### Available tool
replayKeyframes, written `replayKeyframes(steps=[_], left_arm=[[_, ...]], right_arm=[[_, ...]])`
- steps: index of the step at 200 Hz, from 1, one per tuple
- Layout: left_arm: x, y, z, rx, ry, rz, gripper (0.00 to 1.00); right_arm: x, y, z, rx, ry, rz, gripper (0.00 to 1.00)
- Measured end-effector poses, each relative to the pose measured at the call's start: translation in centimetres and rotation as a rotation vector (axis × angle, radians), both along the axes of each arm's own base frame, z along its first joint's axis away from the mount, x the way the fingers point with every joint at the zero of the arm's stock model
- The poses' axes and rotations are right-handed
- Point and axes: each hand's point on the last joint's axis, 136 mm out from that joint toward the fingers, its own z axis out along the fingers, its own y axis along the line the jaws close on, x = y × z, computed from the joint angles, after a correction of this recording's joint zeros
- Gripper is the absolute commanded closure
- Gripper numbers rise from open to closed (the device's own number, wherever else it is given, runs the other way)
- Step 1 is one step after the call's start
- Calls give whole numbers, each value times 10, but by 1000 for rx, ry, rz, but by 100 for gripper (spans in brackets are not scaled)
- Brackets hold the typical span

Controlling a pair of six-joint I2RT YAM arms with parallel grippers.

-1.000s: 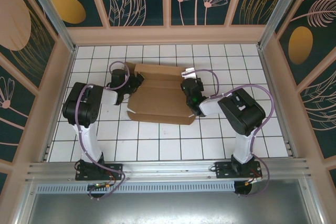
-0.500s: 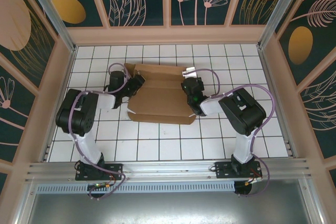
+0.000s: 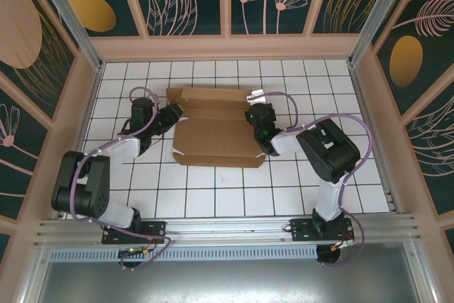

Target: Fold the paper box

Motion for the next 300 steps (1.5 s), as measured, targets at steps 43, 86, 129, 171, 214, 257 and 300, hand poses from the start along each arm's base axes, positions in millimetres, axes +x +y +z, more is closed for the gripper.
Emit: replayKeyframes(steps=[43,86,129,171,214,257,300], left_arm=[[6,13,-21,58,43,22,92],[15,10,-41,62,95,12,100],[-4,14,-6,49,-41,15,100],[-3,49,55,154,-198,114,100],[31,109,39,294,-113,257,100],[41,123,16,445,-103,219,100],[62,104,-7,474,-105,47,92]], right_arm=[[0,0,0,1,0,1,100],[0,0,0,1,4,5,100],[0,0,0,2,5,8,100],[4,2,0,1,25,44,100],[23,10,5,17,135,96,100],[20,19,-3,28,238,145,100],[23,14,-3,50,265,142,100]])
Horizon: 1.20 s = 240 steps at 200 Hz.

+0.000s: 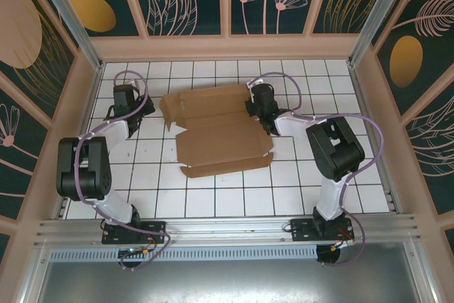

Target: Fold the paper box

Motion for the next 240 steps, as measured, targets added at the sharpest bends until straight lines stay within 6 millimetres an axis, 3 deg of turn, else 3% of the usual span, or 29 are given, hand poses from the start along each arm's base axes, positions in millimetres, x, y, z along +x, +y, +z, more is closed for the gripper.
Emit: replayKeyframes(steps=[30,67,108,150,208,240], left_arm=[[-5,-22,-2,-88,-19,-92,87],[-27,-48,-17,-151,19,-153,79],[-36,-75,-4,-191,-1,-219,74],[-40,-86,17,-206,-49,-247,72],[-50,-108,14,-194,-41,-317,69],[-62,-108,12,-143,-48,-324,70]], right_arm=[[1,0,0,1,8,-2,100],[3,2,0,4,9,-4,100],[4,-1,0,13,11,-20,100],[4,-1,0,17,11,-22,100],[3,-3,-1,30,-9,-26,100],[-12,-10,-1,46,-73,-39,100]])
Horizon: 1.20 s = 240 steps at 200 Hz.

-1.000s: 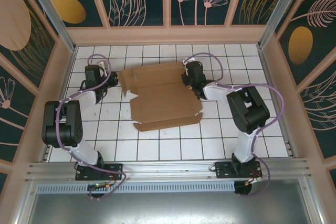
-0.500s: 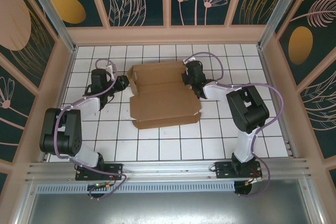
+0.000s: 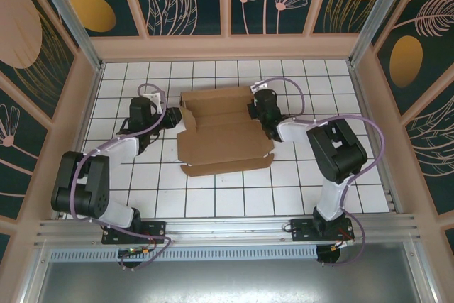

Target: Fold the paper box

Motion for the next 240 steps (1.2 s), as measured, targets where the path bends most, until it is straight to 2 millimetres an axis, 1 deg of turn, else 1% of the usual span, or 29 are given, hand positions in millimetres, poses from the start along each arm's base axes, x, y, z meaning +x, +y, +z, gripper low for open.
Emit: replayKeyframes(steps=[31,63,88,112,125,144,156,181,220,240], left_arm=[[-4,5,-2,38,-10,15,69],[-9,8,-11,75,16,22,68],[-12,10,-8,98,12,21,68],[-15,6,-8,115,7,2,66],[-19,-1,-11,133,13,-27,65],[-23,-12,-13,162,17,-70,58],[-22,-16,-12,177,8,-83,54],[-16,-13,-13,213,-3,-74,45],[-6,-10,-19,251,-3,-63,42],[-2,-10,-18,262,-24,-69,42]], right_arm=[[-8,-2,2,4,-58,-21,100],[-7,-4,3,0,-71,-34,100],[-8,-5,3,-4,-72,-39,100],[-7,-5,3,-4,-73,-41,100],[-7,-5,2,-5,-72,-41,100],[-7,-5,3,-4,-72,-41,100],[-7,-5,3,-4,-72,-41,100],[-7,-5,3,-4,-72,-40,100],[-7,-4,3,-4,-72,-38,100],[-7,-4,3,-5,-70,-37,100]])
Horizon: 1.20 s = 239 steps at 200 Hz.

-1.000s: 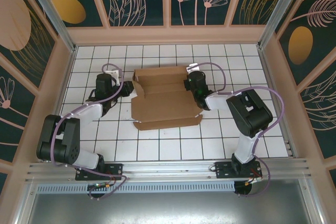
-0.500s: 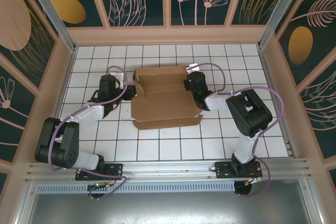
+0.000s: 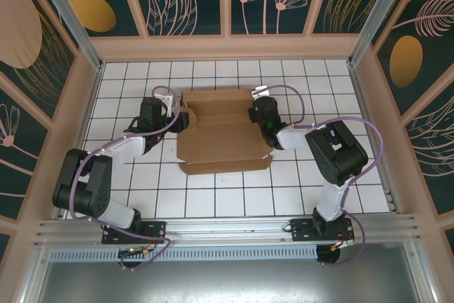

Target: Fold the paper box

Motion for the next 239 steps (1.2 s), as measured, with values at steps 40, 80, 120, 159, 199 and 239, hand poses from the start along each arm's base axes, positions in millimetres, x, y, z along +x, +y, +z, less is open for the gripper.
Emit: replayKeyframes(steps=[40,80,120,159,199,239], left_arm=[[7,-2,5,19,-47,-22,38],[17,0,8,62,-98,-30,35],[22,-3,17,80,-160,-47,34],[30,-10,15,93,-162,-56,36],[48,-8,5,127,-130,19,44],[50,-2,0,135,-114,99,61]], right_arm=[[0,1,0,-2,6,7,100],[1,2,0,2,9,15,100],[1,4,0,5,11,23,100],[0,5,0,8,12,28,100],[1,6,0,9,18,30,100],[0,8,0,15,20,41,100]])
